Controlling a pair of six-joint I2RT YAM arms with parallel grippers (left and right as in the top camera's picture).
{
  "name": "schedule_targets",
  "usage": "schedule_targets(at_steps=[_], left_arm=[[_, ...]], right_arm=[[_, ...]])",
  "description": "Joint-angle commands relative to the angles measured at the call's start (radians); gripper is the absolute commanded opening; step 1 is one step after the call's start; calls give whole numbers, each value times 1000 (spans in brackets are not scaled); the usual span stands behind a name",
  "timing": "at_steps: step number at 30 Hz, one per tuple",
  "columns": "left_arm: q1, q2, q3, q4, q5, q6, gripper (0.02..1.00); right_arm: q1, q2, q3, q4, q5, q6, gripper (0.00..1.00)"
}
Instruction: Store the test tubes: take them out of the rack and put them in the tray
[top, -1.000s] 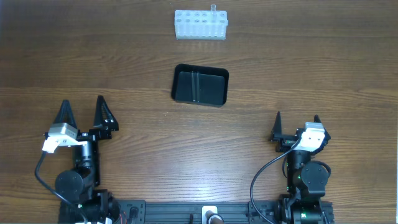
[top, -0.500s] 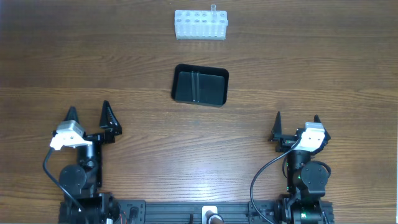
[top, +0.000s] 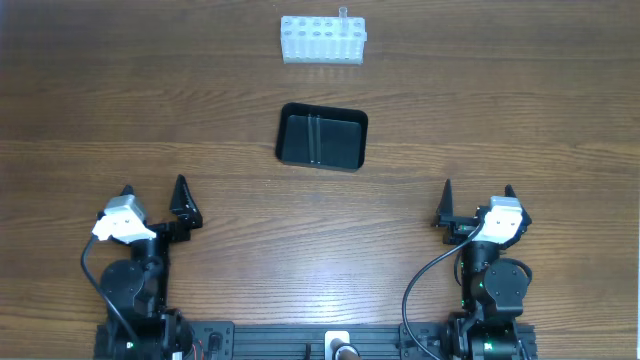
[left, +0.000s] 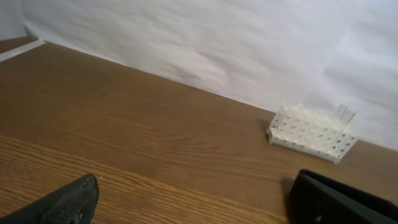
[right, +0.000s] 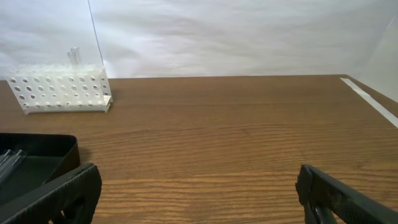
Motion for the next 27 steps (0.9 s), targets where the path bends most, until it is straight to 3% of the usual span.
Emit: schedule_targets(at_steps=[1,7,27], left_arm=[[-8,-10,-5,-6,29,72,998],[-68,-10,-5,-6,25,124,998],[-68,-9,-5,-5,25,122,998]], right_arm=[[7,-11,-9,0,-8,-1,993],[7,-11,-9,0,-8,0,991],[7,-11,-9,0,-8,0,991]])
